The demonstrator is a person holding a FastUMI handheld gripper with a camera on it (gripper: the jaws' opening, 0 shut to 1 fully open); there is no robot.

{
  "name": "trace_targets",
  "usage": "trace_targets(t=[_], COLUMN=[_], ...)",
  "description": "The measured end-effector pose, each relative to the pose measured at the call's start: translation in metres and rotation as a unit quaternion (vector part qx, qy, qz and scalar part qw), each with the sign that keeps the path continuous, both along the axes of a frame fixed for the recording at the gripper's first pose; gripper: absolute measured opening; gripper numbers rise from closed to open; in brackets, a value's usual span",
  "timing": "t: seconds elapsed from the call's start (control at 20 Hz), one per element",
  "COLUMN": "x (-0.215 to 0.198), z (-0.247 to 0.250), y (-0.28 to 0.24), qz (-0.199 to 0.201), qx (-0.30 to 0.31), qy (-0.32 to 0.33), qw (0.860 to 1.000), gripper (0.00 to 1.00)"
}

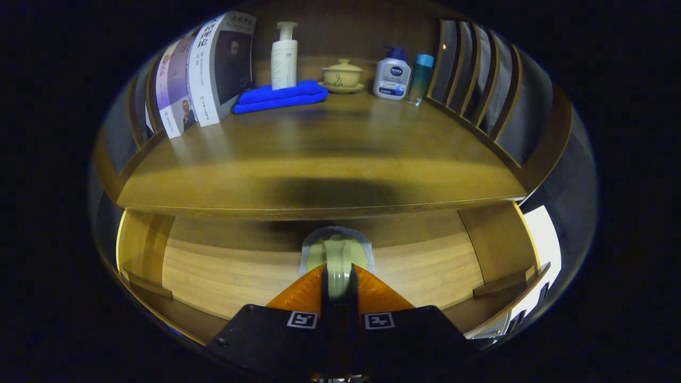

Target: Pull open the drawer, take out the items inside it, and place them on the countertop above the cabinet.

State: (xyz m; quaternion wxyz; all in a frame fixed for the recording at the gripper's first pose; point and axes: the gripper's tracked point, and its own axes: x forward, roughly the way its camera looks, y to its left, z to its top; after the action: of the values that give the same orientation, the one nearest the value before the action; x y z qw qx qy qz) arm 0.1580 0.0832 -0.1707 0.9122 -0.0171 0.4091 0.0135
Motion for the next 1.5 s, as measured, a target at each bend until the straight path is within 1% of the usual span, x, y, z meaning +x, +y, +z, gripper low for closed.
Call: trace_targets(t=[0.15, 0.2, 0.3, 0.4, 0.5, 0.8, 1.1, 1.5], x=[-0.003, -0.003, -0.005, -0.006, -0.007, -0.011, -0.020, -0.028], z=[0.014, 0.017, 0.018, 0.016, 0.015, 0.013, 0.015, 0.013], y=[0.001, 0.007, 0.007, 0.006, 0.006, 0.007, 0.013, 0.012], qz=[-0.003, 0.005, 0.013, 0.010, -0.003, 0.011, 0.027, 0.026], qx=[0.010, 0.017, 0.013, 0.013, 0.027, 0.010, 0.026, 0.023], qy=[-0.036, -0.051, -0.062, -0.060, -0.055, -0.046, -0.061, -0.050], qw=[0.999, 0.999, 0.998, 0.998, 0.998, 0.999, 0.997, 0.998], gripper=[0.18, 0.18, 0.18, 0.18, 0.18, 0.18, 0.18, 0.18])
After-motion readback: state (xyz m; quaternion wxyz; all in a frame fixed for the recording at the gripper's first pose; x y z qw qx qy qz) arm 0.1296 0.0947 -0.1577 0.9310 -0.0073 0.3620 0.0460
